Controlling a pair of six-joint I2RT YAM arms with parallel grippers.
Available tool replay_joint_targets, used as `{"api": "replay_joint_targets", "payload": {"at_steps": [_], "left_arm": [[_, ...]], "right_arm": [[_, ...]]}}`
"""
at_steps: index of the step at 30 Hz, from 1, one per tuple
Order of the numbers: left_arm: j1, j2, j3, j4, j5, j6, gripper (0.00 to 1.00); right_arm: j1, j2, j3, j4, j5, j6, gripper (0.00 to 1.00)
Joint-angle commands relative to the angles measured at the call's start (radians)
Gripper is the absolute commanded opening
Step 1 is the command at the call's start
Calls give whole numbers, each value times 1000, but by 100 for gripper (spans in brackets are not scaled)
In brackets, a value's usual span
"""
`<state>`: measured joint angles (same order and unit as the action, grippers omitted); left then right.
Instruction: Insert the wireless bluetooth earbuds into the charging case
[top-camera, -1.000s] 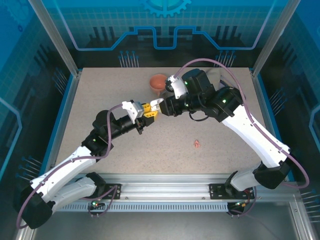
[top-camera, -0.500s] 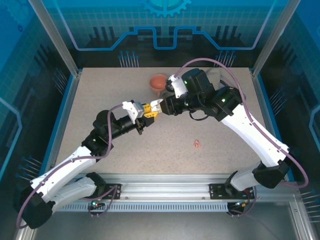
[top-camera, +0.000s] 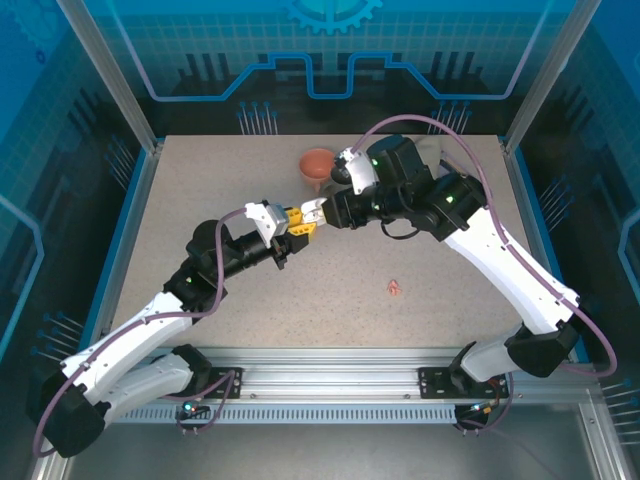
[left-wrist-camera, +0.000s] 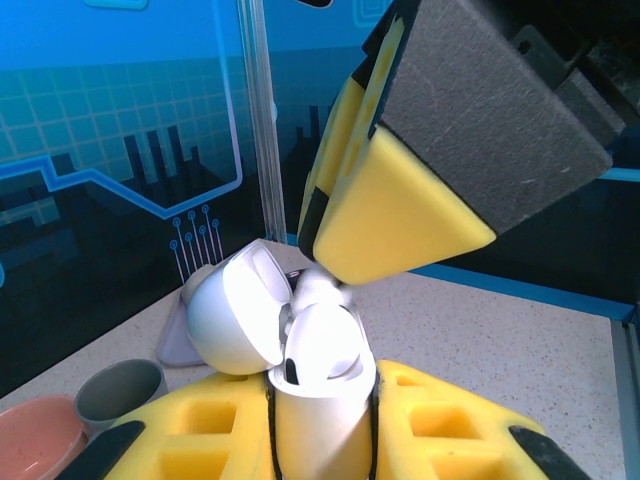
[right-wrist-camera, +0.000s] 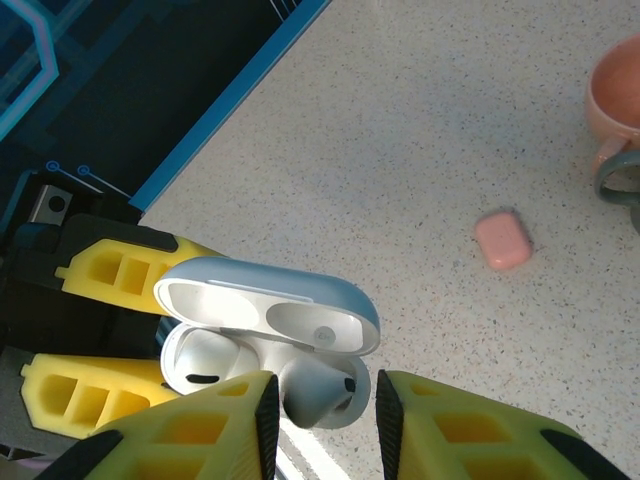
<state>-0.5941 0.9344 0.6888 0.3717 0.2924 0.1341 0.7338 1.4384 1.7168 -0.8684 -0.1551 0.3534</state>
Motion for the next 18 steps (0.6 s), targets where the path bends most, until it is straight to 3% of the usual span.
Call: {"api": "replay_joint_targets", "payload": {"at_steps": [1,11,16,18], "left_arm": [[-7,0,-3,34,14,8,0],[-7,3,-3,39,13,7,0],[-8,4,-9,65,21,-8,0],[-7,6,-9,74,30,-14,0]], "right_arm": [[-11,-19,16,-21,-35,-32,35],[-49,-74,-16,23,-74,-12,38],[-155,-151,-129,146,-231,40,42],[-222,-186,-188,227,-324,62,50]]}}
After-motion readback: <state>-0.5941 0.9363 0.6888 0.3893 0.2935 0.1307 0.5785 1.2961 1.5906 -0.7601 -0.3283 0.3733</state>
